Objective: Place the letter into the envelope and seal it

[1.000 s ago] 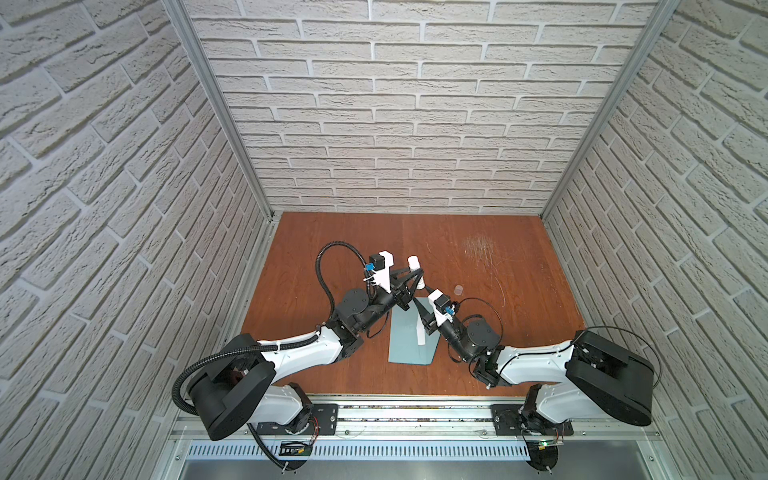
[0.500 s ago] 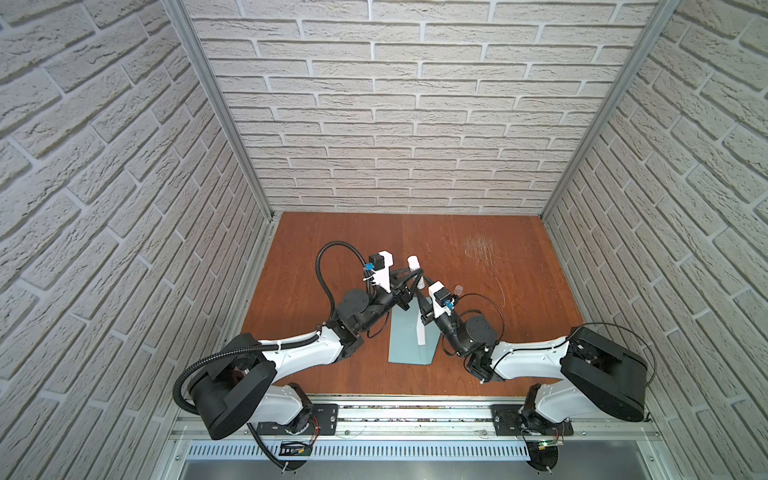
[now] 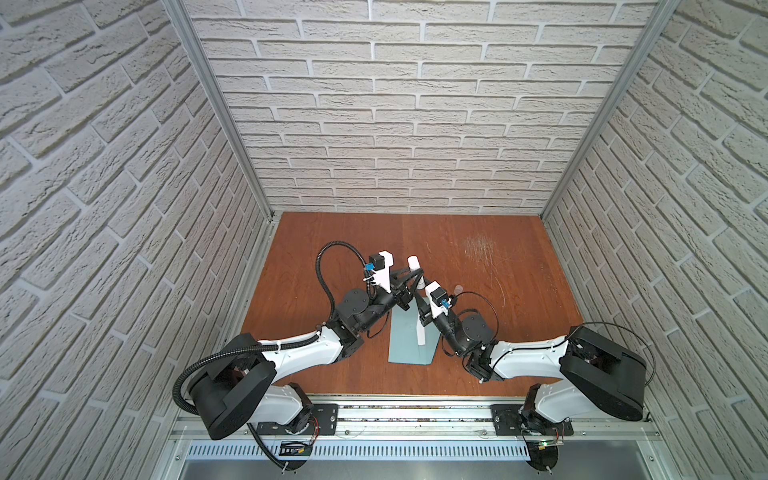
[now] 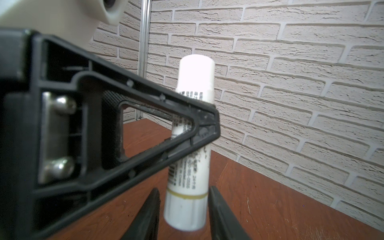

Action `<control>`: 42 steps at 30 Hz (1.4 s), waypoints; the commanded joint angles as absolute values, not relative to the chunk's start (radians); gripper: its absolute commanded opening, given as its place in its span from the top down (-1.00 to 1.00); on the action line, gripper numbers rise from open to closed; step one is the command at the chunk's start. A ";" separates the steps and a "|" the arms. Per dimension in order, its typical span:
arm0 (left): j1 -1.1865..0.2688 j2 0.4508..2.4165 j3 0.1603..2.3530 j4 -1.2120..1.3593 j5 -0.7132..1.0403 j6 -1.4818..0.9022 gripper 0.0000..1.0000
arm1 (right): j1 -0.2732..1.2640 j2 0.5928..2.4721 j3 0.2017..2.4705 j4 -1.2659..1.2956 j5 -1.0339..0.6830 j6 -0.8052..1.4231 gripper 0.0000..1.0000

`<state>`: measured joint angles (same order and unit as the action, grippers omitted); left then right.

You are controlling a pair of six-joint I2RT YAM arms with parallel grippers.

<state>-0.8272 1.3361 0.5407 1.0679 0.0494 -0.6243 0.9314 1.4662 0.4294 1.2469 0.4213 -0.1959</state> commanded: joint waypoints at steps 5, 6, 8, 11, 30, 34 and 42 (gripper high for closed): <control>-0.834 1.311 0.546 1.119 0.056 -0.609 1.00 | 0.934 1.445 0.460 1.226 0.415 -0.185 0.39; -0.833 1.313 0.548 1.118 0.057 -0.608 1.00 | 0.934 1.443 0.462 1.226 0.413 -0.186 0.41; -0.834 1.321 0.546 1.120 0.060 -0.614 1.00 | 0.935 1.441 0.466 1.221 0.407 -0.189 0.40; -0.834 1.328 0.542 1.131 0.060 -0.621 1.00 | 0.935 1.434 0.472 1.212 0.404 -0.190 0.34; -0.835 1.333 0.537 1.130 0.062 -0.623 1.00 | 0.934 1.422 0.481 1.197 0.398 -0.178 0.28; -0.835 1.336 0.537 1.130 0.062 -0.623 1.00 | 0.934 1.420 0.483 1.192 0.401 -0.175 0.27; -0.834 1.337 0.532 1.124 0.062 -0.621 1.00 | 0.934 1.419 0.487 1.197 0.405 -0.163 0.28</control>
